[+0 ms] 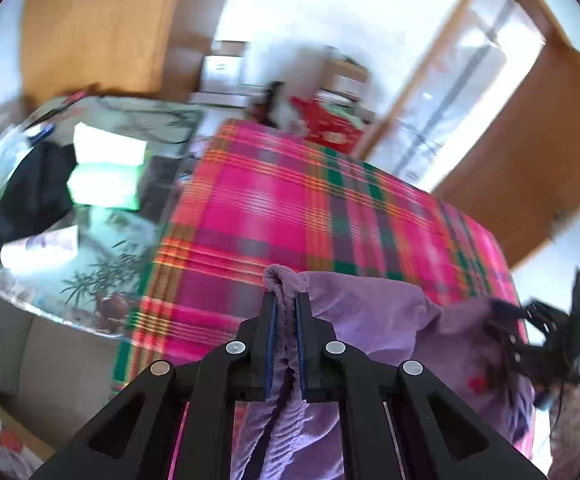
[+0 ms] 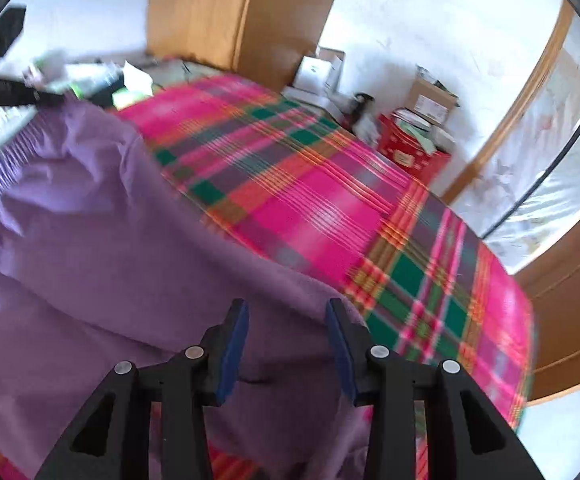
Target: Fold clothes
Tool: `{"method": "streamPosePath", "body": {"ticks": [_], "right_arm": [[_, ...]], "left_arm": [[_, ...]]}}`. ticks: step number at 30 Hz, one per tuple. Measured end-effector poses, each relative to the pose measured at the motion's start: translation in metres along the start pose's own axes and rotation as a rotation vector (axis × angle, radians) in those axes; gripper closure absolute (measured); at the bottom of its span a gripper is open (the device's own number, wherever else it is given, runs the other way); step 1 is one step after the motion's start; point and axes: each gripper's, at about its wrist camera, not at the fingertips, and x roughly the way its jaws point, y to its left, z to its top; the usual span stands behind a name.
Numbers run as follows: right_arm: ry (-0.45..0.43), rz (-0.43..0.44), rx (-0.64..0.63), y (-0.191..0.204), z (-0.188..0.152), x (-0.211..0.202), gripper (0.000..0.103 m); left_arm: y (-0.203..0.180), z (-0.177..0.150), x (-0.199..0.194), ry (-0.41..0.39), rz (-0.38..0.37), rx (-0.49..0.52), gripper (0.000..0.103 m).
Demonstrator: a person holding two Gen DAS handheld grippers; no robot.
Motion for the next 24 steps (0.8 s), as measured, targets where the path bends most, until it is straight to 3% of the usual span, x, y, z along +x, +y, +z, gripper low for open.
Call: {"method": "streamPosePath", "body": {"ticks": [5,7,8,14,19,24], "right_arm": [[0.043,-0.062,-0.031,-0.001,-0.002,0.019,0.064],[0.040,-0.098,-0.009,-0.007,0.006,0.023,0.085],[0.039,-0.117,0.002,-0.010,0.010,0.024,0.102],[0.021,-0.220,0.072,-0.027,0.036,0.033,0.103],[-0.021,-0.116,0.163,-0.044,0.060,0.024,0.103],[-0.005,-0.100,0.176,-0.050,0.044,0.018,0.102]], "left_arm": [[0.025,0.005,0.031,0.039,0.038,-0.081,0.093],[0.030,0.002,0.040,0.051,0.055,-0.093,0.093],[0.030,0.002,0.042,0.053,0.059,-0.095,0.094],[0.032,0.002,0.048,0.058,0.076,-0.082,0.093],[0.037,0.002,0.051,0.064,0.085,-0.098,0.093],[0.042,-0.001,0.057,0.083,0.104,-0.123,0.093]]}}
